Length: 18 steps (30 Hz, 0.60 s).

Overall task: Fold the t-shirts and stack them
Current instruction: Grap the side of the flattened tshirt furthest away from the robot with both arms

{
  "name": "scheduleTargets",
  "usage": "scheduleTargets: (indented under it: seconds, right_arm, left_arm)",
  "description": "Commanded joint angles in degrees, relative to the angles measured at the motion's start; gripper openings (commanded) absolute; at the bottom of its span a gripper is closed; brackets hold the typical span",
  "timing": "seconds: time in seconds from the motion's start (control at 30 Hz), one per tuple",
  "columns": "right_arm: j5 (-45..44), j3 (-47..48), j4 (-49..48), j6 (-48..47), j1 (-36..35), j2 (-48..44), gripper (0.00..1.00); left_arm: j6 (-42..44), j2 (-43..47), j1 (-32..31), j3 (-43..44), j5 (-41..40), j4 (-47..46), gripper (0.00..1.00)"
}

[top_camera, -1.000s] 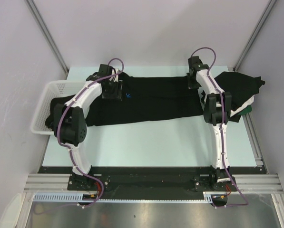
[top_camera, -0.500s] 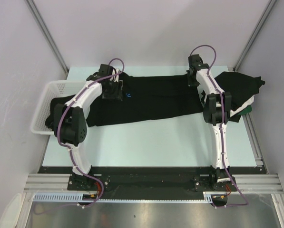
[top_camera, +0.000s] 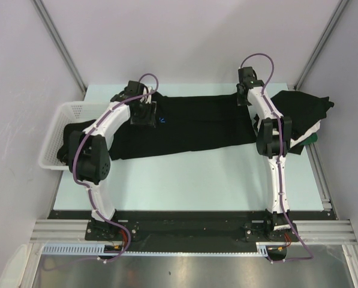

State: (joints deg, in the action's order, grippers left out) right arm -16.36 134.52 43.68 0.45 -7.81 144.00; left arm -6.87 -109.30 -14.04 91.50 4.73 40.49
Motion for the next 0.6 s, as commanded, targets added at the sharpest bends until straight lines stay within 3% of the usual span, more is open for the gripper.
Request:
scheduleTargets:
  seconds: [0.0,0.23,0.37,0.57]
  right_arm:
    - [-1.4,3.6,-5.9,-1.6,0.0,-1.3,0.40]
    - [0.4,5.3,-12.0,-2.5,0.6,1.0,0.52]
    - [1.7,5.8,-17.8,-2.3,1.3,2.4,0.59]
    - [6.1,7.4,-22.2,0.3,2.5,5.7,0.59]
  left_arm:
    - [1.2,0.4,-0.5,2.3,-0.2,-0.4,0.64]
    - [0.9,0.8,-0.5,5.5,-1.7,-1.1,0.66]
    - [0.0,2.9,-0.5,6.9,-1.7,-3.0,0.72]
    - [-0.5,5.7,-0.5,9.0,0.1,-3.7,0.73]
